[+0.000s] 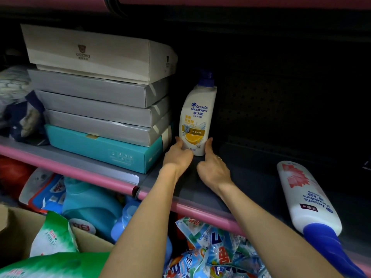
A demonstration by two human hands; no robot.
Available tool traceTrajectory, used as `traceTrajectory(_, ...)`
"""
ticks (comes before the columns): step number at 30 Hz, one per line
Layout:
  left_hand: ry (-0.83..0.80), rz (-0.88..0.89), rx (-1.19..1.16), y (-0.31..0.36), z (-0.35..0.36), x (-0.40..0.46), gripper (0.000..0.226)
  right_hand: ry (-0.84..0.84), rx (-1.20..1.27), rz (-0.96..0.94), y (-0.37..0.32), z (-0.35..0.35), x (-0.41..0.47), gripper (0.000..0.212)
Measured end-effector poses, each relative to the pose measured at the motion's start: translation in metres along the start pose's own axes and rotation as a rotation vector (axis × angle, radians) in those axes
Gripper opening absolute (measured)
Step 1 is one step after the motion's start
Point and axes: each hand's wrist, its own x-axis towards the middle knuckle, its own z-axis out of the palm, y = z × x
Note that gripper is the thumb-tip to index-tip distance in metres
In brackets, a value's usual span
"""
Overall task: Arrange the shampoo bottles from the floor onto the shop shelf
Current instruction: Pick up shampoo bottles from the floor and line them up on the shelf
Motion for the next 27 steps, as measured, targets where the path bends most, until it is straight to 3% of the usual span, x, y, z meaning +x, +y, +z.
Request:
traceTrajectory(6, 0.033, 0.006, -0.022, 0.000, 0.000, -0.005, 0.051, -0.005, 0.049, 0.007, 0.002, 0.002, 0.002, 0.085)
traceTrajectory(9, 0.094, -0.067, -0.145, 0.009, -0.006, -0.018, 0.036, -0.004, 0.188, 0.015, -0.001, -0.001, -0.004, 0.078)
traceTrajectory(13, 0.044, 0.011, -0.031, 0.026, -0.009, -0.039, 0.030, 0.123, 0.397, 0.041, -0.010, -0.025, -0.025, 0.065)
traceTrajectory(16, -0.046, 0.067, 0.049, 0.035, 0.002, -0.072, 0.029, 0.123, 0.147, -0.021, -0.018, -0.063, -0.048, 0.051)
traceTrajectory(19, -0.162, 0.149, 0.123, 0.042, 0.021, -0.117, 0.029, -0.048, -0.259, -0.059, -0.012, -0.104, -0.084, 0.059)
traceTrajectory(21, -0.259, 0.234, 0.177, 0.047, 0.035, -0.148, 0.035, -0.065, -0.438, -0.044, 0.003, -0.125, -0.111, 0.059)
traceTrajectory(25, -0.389, 0.313, 0.233, 0.057, 0.060, -0.196, 0.045, -0.105, -0.487, 0.116, 0.040, -0.146, -0.156, 0.077)
traceTrajectory(27, -0.416, 0.316, 0.226, 0.060, 0.067, -0.209, 0.045, -0.112, -0.454, 0.108, 0.053, -0.145, -0.170, 0.080)
